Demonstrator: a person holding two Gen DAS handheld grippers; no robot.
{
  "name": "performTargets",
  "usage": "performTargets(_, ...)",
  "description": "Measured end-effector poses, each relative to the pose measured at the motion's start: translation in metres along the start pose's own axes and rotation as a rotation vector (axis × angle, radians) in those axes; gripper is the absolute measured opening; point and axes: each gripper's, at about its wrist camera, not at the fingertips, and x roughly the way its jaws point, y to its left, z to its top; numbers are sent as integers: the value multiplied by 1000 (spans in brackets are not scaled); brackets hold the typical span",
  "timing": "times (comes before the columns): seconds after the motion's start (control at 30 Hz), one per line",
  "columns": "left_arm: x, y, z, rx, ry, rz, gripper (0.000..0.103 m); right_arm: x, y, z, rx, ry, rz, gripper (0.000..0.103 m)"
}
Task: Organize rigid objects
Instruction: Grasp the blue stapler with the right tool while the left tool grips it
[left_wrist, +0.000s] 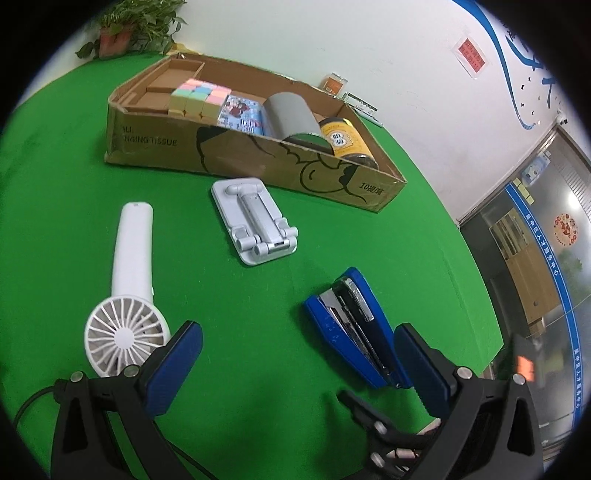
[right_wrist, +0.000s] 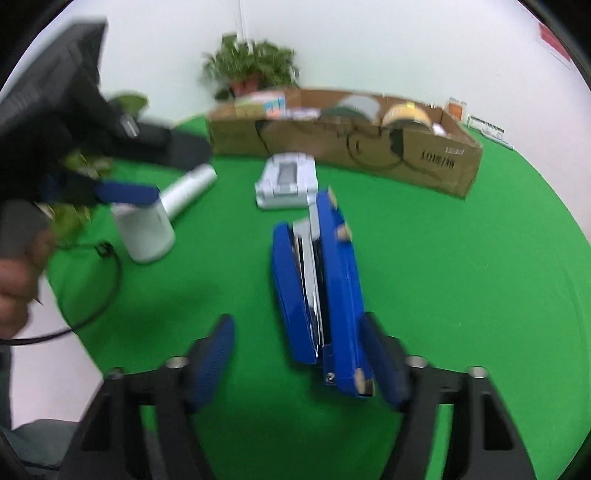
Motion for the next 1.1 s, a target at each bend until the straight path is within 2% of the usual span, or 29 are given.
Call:
performTargets(0.1, 8, 0, -2, -16, 21, -20, 102, 10, 4, -3, -19, 19, -68, 41)
performTargets(0.13, 11, -2, -3, -13, 32, -29, 102, 12, 2, -3, -12, 21, -73, 39)
performTargets(0.2, 15, -6, -3, 0, 42, -38, 102, 11, -8, 1, 57, 25, -29, 38)
performTargets(0.27, 16, -9, -3, 9, 45, -48, 102, 6, -34, 3, 235, 29, 107, 38)
performTargets(0.3, 17, -10, -3, 9, 47, -52, 102, 6, -53, 2, 364, 36, 217, 38)
performTargets(0.4, 20, -13, -1, 10, 59, -64, 102, 15, -93, -10, 644, 44, 451, 36)
performTargets(0.47, 23, -17, 1, 20, 64, -71, 102, 20, -109, -19, 745, 43, 523, 40)
performTargets(0.5, 24, -19, 1, 24, 66, -73, 102, 19, -116, -23, 770, 32, 517, 42)
performTargets(0.53, 25, -20, 3, 28, 68, -76, 102, 14, -120, -23, 768, 14, 477, 51)
performTargets(0.63, 30, -25, 6, 43, 76, -86, 102, -11, -127, -18, 704, -40, 253, 77)
performTargets(0.7, 37, -31, 7, 68, 81, -90, 102, -28, -119, -11, 586, -90, 142, 78)
performTargets(0.77, 43, -34, 9, 67, 82, -81, 102, -35, -103, -4, 456, -106, 64, 87)
performTargets(0.87, 55, -36, 13, 57, 104, -104, 102, -30, -72, 0, 296, -98, -3, 87)
performTargets(0.93, 63, -34, 14, 43, 128, -110, 102, -25, -60, -1, 247, -90, -47, 86)
performTargets(1.03, 68, -30, 13, 26, 148, -116, 102, -16, -44, -6, 165, -51, -96, 67)
performTargets(1.1, 66, -28, 11, 23, 143, -114, 102, -11, -39, -11, 134, -34, -130, 63)
